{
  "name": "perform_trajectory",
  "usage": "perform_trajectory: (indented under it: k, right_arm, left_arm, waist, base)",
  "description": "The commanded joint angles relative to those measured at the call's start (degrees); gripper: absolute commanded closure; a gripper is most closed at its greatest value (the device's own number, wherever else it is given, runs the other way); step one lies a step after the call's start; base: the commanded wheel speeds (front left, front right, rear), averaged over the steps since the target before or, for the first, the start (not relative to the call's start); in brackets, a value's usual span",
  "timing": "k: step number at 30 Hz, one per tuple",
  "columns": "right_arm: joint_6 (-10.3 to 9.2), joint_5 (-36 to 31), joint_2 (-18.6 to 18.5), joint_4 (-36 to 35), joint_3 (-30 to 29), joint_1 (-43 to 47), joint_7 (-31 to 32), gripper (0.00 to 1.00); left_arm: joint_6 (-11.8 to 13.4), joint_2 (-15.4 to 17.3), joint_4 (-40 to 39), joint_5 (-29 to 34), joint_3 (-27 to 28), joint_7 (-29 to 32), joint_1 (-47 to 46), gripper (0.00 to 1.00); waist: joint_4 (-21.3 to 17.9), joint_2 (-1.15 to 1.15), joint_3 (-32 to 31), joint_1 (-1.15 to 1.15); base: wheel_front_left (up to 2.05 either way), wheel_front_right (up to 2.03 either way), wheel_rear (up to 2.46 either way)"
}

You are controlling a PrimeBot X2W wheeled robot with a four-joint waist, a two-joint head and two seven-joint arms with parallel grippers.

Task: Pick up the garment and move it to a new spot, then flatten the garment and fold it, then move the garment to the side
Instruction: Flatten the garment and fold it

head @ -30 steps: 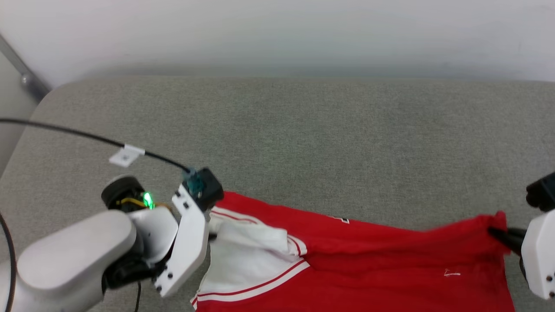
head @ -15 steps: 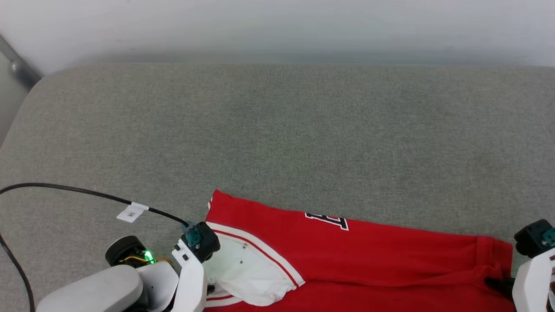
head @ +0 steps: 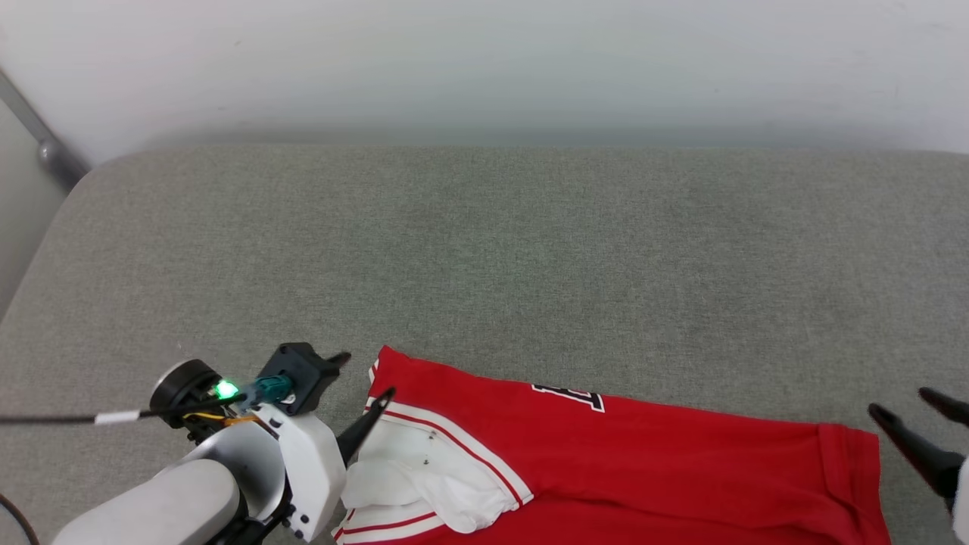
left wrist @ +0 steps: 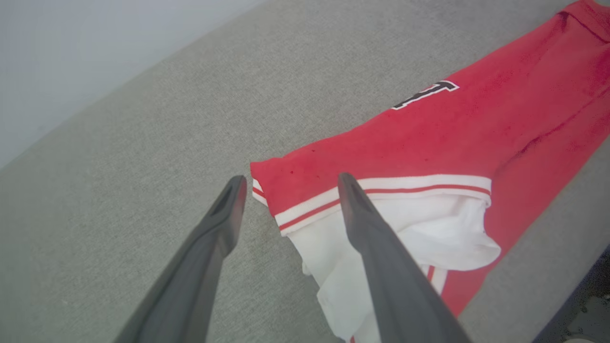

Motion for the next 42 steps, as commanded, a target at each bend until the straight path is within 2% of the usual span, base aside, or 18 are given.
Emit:
perform_trajectory:
  k: [1,7,11,14,17,23,28,35,41,42]
  right_arm:
    - [-0.05,-0.7,1.1,-0.7,-3.2,2.1,-1.0,0.0]
    - [-0.04,-0.8,5.9,-0.2,-12.8,7.9,-0.7,0.0]
    - [-0.05,-0.6,9.3,2.0,-16.3,10.8,1.0,0.0]
    - [-0.04,0.2,12.1,3.5,-17.4,11.7,1.6,0.0]
    - [-0.05,1.2,14.3,4.6,-17.1,12.1,2.5,0.0]
    - [-0.04,3.3,16.9,6.2,-15.0,12.1,4.6,0.0]
    - [-0.03,5.2,18.8,8.2,-11.1,12.0,7.0,0.0]
    - [0.3,7.3,19.4,8.6,-6.0,9.9,8.3,0.0]
    - [0.31,8.2,17.8,8.7,-3.0,7.5,9.6,0.0]
    - [0.31,8.4,17.4,8.6,-2.8,7.3,9.5,0.59]
  left_arm:
    - [2.6,-0.5,-0.1,1.5,1.3,-3.8,1.4,0.0]
    - [11.9,-3.0,1.7,5.0,5.0,-15.9,4.6,0.0]
    - [17.3,-5.6,3.1,6.1,7.5,-19.8,6.4,0.0]
    - [20.5,-7.0,3.9,7.8,9.7,-21.1,7.6,0.0]
    - [22.4,-8.8,3.6,9.5,12.8,-21.5,9.2,0.0]
    - [23.0,-12.2,1.6,14.2,19.8,-21.5,13.5,0.0]
    - [22.3,-16.4,0.8,19.0,26.6,-21.5,18.5,0.0]
    - [19.8,-22.5,0.5,25.2,35.1,-21.5,25.0,0.0]
    - [16.7,-27.8,0.5,31.0,41.6,-21.5,29.4,0.0]
    - [16.3,-28.6,0.5,31.9,42.4,-21.5,30.1,0.0]
  waist:
    - [0.1,0.0,-0.3,0.01]
    - [0.7,0.0,0.5,0.01]
    - [1.4,0.0,1.7,0.01]
    - [1.8,0.0,2.5,0.01]
    - [2.2,0.0,3.2,0.01]
    - [2.9,0.0,4.2,0.01]
    - [3.5,0.0,4.8,0.01]
    - [3.6,0.0,5.0,0.01]
    - [3.9,0.0,4.7,0.01]
    - [4.0,0.0,4.5,0.01]
  base:
    - [0.0,0.0,0.0]
    - [0.0,0.0,0.0]
    - [0.0,0.0,0.0]
    - [0.0,0.0,0.0]
    - [0.0,0.0,0.0]
    - [0.0,0.0,0.0]
    - [0.0,0.0,0.0]
    - [0.0,0.0,0.0]
    - [0.0,0.0,0.0]
    - [0.0,0.0,0.0]
